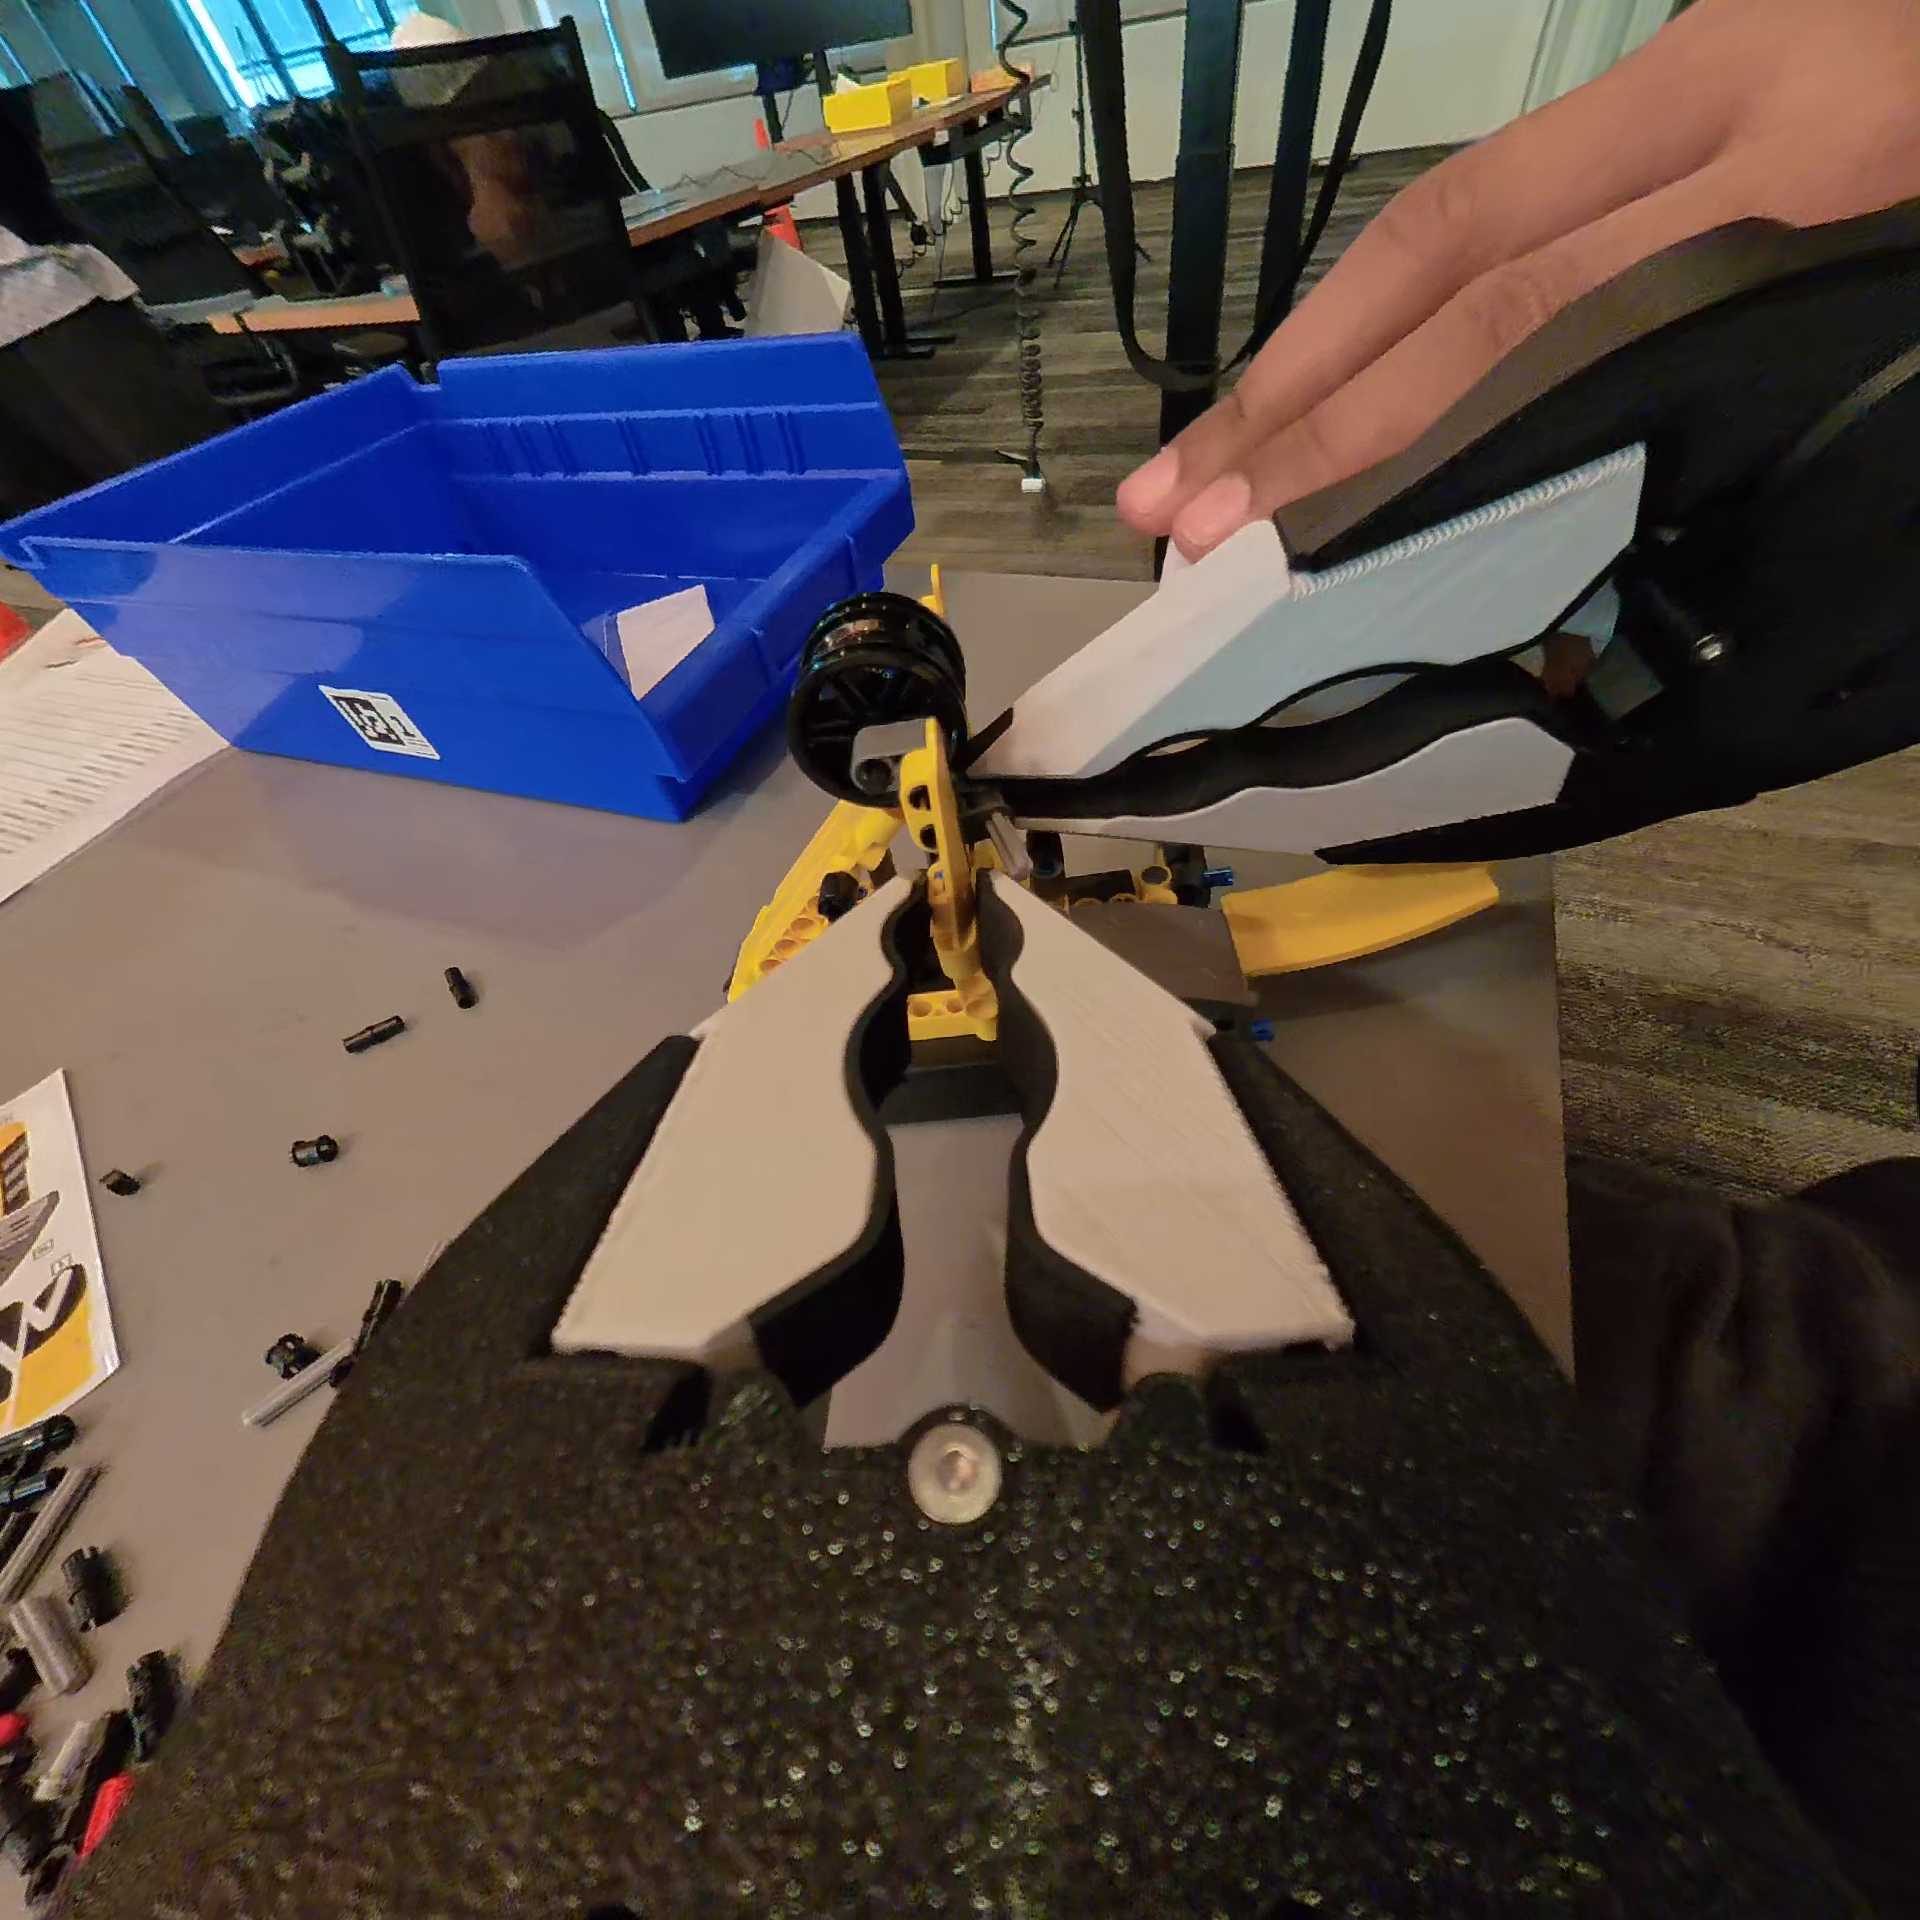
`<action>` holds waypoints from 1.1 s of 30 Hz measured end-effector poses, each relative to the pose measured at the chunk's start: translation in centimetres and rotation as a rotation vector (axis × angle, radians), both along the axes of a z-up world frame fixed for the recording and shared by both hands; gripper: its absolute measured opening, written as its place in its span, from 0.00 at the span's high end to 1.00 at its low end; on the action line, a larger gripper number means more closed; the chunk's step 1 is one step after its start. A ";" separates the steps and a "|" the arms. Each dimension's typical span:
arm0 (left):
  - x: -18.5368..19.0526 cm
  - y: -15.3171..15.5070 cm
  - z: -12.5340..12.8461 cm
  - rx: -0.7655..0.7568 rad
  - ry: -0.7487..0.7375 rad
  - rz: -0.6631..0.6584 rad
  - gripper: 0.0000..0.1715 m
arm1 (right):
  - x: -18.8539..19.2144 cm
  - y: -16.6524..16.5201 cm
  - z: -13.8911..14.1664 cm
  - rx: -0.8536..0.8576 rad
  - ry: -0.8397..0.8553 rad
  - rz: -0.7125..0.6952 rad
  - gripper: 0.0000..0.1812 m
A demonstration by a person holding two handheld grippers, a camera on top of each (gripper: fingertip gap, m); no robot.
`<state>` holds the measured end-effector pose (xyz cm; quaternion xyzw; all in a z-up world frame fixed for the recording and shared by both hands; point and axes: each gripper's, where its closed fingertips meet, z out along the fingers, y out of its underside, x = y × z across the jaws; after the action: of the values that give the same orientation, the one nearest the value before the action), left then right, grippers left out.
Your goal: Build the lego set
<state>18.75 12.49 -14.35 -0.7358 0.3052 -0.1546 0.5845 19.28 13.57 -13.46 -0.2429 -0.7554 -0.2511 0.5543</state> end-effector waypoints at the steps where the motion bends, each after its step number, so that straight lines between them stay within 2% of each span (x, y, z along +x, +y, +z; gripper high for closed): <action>1: 0.0 0.0 0.0 0.001 0.001 0.004 0.96 | 0.0 0.0 0.0 -0.002 -0.003 0.001 0.97; 10: 0.0 0.0 0.0 0.012 0.010 0.014 0.96 | 0.0 -0.3 0.2 0.014 0.002 0.025 0.95; 15: 0.0 0.0 0.0 0.011 0.010 0.019 0.96 | 0.9 -0.2 0.4 -0.234 0.123 -0.001 0.88; 18: 0.0 0.0 0.0 0.010 0.009 0.018 0.96 | 1.3 -0.5 0.6 -0.397 0.198 0.013 0.88; 24: 0.0 0.0 0.0 0.009 0.007 0.016 0.96 | 0.5 -2.3 0.8 -0.915 0.350 0.075 0.89; 28: 0.0 0.0 0.0 0.012 0.010 0.019 0.96 | 0.3 -1.9 0.2 -0.978 0.354 0.072 0.81; 33: 0.0 0.0 0.0 0.009 0.007 0.016 0.96 | -0.1 -2.0 -0.8 -0.971 0.311 0.049 0.79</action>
<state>18.72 12.48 -14.32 -0.7360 0.3020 -0.1460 0.5880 19.20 11.61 -14.26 -0.4892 -0.6989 0.1809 0.4894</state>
